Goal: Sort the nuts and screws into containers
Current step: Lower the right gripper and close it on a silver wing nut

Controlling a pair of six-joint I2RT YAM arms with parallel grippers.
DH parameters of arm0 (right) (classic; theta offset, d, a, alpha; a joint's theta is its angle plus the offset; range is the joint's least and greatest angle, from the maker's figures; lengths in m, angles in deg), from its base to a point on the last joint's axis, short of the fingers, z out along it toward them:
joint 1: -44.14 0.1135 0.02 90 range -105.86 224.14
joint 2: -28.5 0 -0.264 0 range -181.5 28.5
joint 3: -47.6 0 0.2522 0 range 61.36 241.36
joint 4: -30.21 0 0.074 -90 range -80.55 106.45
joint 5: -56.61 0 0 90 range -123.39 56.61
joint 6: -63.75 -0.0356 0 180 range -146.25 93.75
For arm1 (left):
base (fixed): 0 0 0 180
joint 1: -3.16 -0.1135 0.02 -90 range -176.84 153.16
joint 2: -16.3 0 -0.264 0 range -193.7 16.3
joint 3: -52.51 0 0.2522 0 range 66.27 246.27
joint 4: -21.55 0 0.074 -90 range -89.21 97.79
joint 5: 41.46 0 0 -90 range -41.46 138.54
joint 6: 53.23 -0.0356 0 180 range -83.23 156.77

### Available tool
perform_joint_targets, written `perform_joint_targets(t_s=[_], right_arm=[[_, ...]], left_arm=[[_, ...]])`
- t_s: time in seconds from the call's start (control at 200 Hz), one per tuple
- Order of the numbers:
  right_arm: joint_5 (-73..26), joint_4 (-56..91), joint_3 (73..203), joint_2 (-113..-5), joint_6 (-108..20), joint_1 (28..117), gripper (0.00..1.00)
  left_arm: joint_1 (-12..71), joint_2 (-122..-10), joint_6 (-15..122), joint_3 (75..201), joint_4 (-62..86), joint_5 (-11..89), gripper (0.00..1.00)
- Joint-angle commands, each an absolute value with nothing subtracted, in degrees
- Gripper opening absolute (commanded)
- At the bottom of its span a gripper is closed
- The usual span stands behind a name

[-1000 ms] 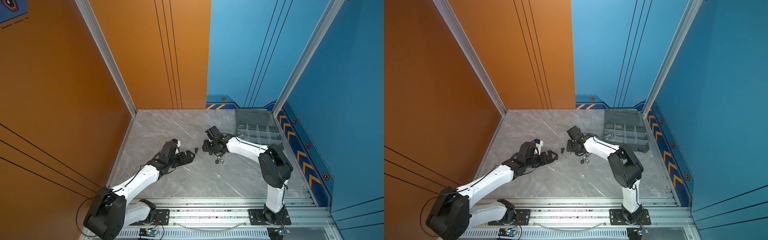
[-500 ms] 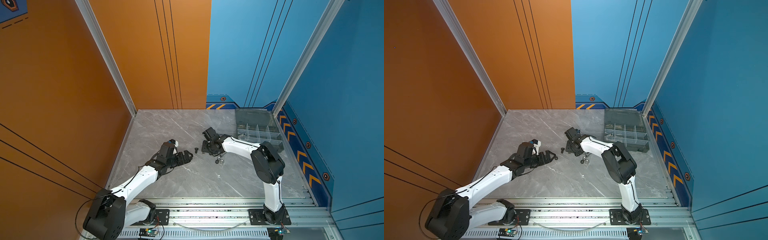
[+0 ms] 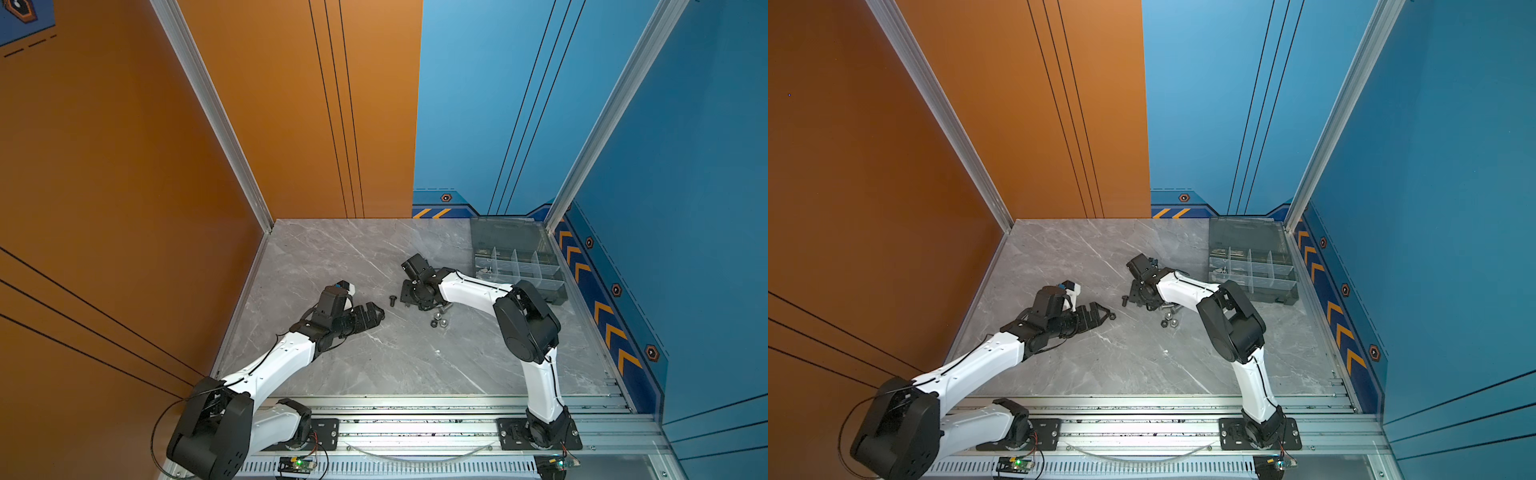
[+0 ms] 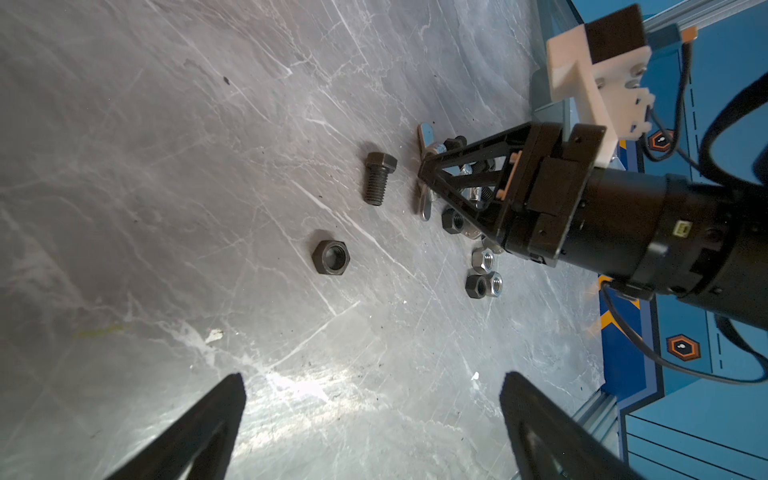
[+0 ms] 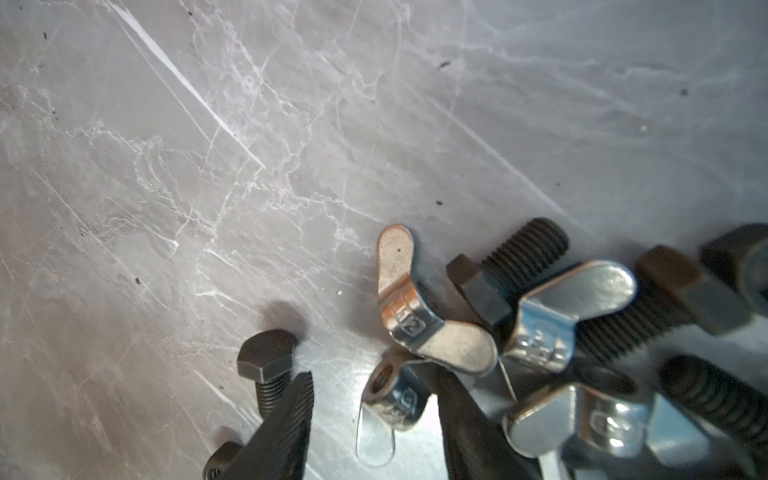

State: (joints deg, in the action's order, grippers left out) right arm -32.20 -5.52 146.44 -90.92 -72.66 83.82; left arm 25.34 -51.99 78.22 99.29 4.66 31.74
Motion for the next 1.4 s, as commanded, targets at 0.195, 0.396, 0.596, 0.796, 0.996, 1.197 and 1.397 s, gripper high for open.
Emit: perform_joint_targets(t_s=[0.195,0.396,0.596,0.796,0.996,1.197,1.397], right_arm=[[-33.1,-7.2,144.4,-87.9,-72.6,85.9,0.51],[-33.8,-7.8,144.2,-87.4,-72.8,86.1,0.51],[-34.3,-8.7,146.1,-89.9,-72.8,85.8,0.51],[-35.7,-9.8,148.3,-92.6,-72.4,85.6,0.51],[-36.2,-11.0,149.7,-94.0,-71.4,85.5,0.49],[-37.6,-11.6,149.8,-94.9,-70.7,85.4,0.46],[-38.4,-12.0,149.9,-96.2,-70.1,85.2,0.42]], left_arm=[[24.9,-53.0,77.6,98.5,5.6,30.1,0.98],[24.9,-52.7,77.7,98.3,5.6,30.0,0.98],[24.9,-51.8,77.7,98.0,5.2,30.3,0.98],[24.7,-51.1,77.7,97.9,4.7,30.5,0.98],[24.6,-51.3,77.6,97.9,4.6,30.4,0.98],[24.5,-51.8,77.7,98.0,5.1,30.3,0.98],[24.5,-52.0,77.7,98.0,5.1,30.2,0.98]])
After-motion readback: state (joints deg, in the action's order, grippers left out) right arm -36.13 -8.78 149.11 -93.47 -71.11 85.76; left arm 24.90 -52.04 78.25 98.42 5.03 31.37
